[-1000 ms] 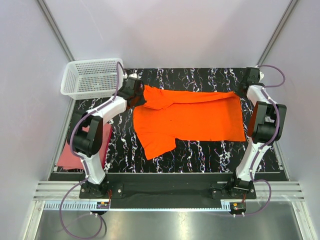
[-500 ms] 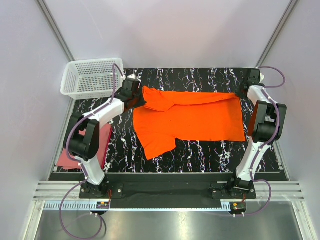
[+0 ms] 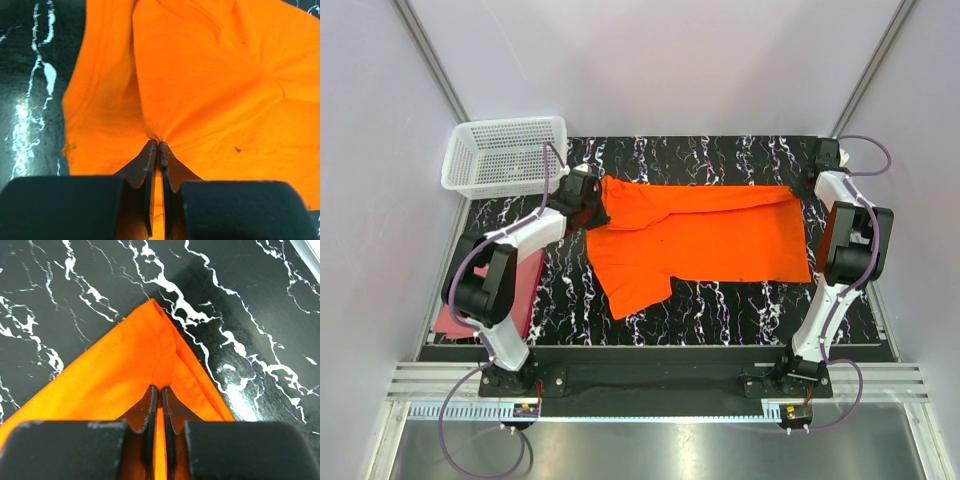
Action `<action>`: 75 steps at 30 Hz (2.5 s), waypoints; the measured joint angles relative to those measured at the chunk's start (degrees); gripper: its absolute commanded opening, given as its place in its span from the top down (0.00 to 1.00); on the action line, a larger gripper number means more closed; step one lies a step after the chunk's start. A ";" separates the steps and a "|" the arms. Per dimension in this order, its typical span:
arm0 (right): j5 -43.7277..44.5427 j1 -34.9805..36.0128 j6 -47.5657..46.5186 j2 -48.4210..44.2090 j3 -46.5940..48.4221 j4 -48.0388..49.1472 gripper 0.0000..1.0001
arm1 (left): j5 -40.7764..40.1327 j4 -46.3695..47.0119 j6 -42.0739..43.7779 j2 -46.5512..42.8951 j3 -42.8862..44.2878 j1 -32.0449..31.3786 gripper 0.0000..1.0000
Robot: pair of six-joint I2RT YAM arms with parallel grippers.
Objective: Fold and stack the t-shirts
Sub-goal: Fold the tshirt
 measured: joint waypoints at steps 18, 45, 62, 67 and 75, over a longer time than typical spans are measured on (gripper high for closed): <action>2.73 -0.04 -0.20 0.09 -0.07 -3.93 0.43 | -0.15 7.04 -0.98 -4.98 -6.36 0.02 0.45; -0.70 -3.13 -7.17 8.00 12.17 -6.54 0.55 | -0.92 -1.55 8.20 25.03 31.06 5.07 0.56; -2.10 -4.55 -7.80 10.62 15.32 -5.86 0.54 | -1.36 -1.75 7.56 33.27 39.50 5.68 0.54; -3.06 -4.63 -8.00 12.26 15.89 -5.88 0.50 | -1.36 -2.01 7.37 35.01 40.50 5.68 0.64; -5.95 -4.72 -8.50 13.70 16.92 -5.84 0.45 | -1.36 -2.32 6.69 35.87 41.86 6.03 0.83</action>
